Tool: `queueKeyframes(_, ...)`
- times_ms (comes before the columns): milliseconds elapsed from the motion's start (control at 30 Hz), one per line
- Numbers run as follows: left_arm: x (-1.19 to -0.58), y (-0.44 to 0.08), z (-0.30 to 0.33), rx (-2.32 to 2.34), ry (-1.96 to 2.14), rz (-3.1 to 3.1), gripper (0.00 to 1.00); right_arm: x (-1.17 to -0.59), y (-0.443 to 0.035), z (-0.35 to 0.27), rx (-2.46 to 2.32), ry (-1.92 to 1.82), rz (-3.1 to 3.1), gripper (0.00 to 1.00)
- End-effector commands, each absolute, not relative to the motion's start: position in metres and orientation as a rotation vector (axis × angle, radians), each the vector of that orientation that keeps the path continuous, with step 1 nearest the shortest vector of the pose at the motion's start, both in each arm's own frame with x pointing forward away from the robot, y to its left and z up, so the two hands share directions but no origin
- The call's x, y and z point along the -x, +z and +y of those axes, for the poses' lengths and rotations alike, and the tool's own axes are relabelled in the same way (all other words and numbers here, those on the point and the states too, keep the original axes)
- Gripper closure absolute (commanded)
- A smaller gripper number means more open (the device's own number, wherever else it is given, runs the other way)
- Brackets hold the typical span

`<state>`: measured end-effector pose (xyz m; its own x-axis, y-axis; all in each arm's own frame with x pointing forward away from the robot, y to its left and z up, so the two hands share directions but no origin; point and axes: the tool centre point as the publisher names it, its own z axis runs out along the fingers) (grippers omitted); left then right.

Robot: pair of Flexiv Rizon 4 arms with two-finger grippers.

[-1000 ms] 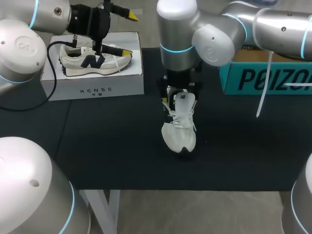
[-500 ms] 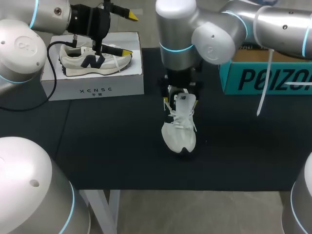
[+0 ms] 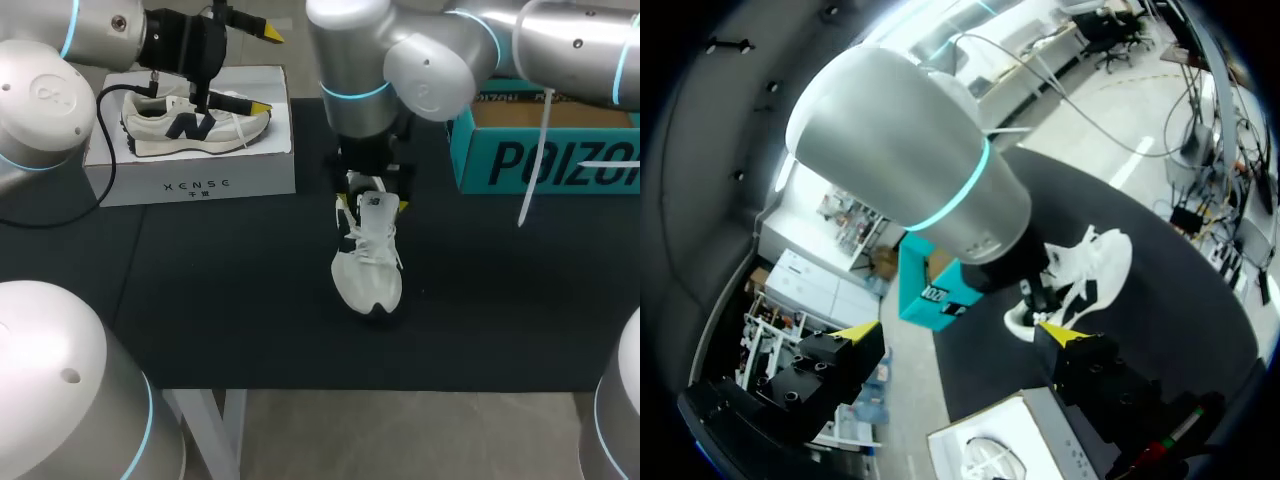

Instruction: Take the shoe out of the shoebox, open the shoe tongue, remove and reinsert the insole, then place the shoe into the shoebox

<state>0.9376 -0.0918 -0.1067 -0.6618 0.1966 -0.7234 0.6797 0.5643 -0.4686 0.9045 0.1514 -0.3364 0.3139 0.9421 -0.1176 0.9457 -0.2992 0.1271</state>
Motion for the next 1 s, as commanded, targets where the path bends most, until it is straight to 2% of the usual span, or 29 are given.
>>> queueKeyframes(33, -0.938, -0.107, -0.092, -0.700, -1.009, 2.181, 0.00, -0.906, -0.333, 0.150, -2.392, -0.034, 1.734, 0.00)
queueKeyframes(267, -0.938, -0.107, -0.092, -0.700, -1.009, 2.181, 0.00, -0.894, -0.313, 0.143, -2.427, -0.050, 1.655, 0.00)
queueKeyframes(300, -0.938, -0.107, -0.092, -0.700, -1.009, 2.181, 0.00, -0.891, -0.309, 0.144, -2.425, -0.050, 1.654, 0.08)
queueKeyframes(333, -0.938, -0.107, -0.092, -0.700, -1.009, 2.181, 0.00, -0.887, -0.304, 0.144, -2.430, -0.033, 1.654, 0.22)
queueKeyframes(400, -0.938, -0.107, -0.092, -0.700, -1.009, 2.181, 0.00, -0.880, -0.299, 0.147, -2.434, 0.000, 1.681, 0.16)
queueKeyframes(567, -0.938, -0.107, -0.092, -0.700, -1.009, 2.181, 0.00, -0.869, -0.299, 0.153, -2.441, 0.054, 1.770, 0.12)
queueKeyframes(600, -0.938, -0.107, -0.092, -0.700, -1.009, 2.181, 0.00, -0.867, -0.299, 0.153, -2.442, 0.052, 1.773, 0.15)
queueKeyframes(633, -0.938, -0.107, -0.092, -0.700, -1.009, 2.181, 0.00, -0.864, -0.300, 0.153, -2.444, 0.044, 1.774, 0.19)
queueKeyframes(667, -0.938, -0.107, -0.092, -0.700, -1.009, 2.181, 0.00, -0.860, -0.301, 0.152, -2.446, 0.040, 1.777, 0.28)
queueKeyframes(700, -0.938, -0.107, -0.092, -0.700, -1.009, 2.181, 0.00, -0.857, -0.301, 0.150, -2.452, 0.033, 1.775, 0.50)
queueKeyframes(733, -0.938, -0.107, -0.092, -0.700, -1.009, 2.181, 0.00, -0.854, -0.301, 0.148, -2.454, 0.031, 1.775, 0.58)
queueKeyframes(767, -0.938, -0.107, -0.092, -0.700, -1.009, 2.181, 0.00, -0.851, -0.302, 0.147, -2.455, 0.026, 1.773, 0.72)
queueKeyframes(800, -0.938, -0.107, -0.092, -0.700, -1.009, 2.181, 0.00, -0.849, -0.304, 0.144, -2.456, 0.022, 1.773, 0.92)
queueKeyframes(833, -0.938, -0.107, -0.092, -0.700, -1.009, 2.181, 0.00, -0.848, -0.306, 0.143, -2.453, 0.024, 1.794, 1.00)
queueKeyframes(1000, -0.938, -0.107, -0.092, -0.700, -1.009, 2.181, 0.00, -0.848, -0.312, 0.143, -2.410, 0.079, 1.906, 1.00)
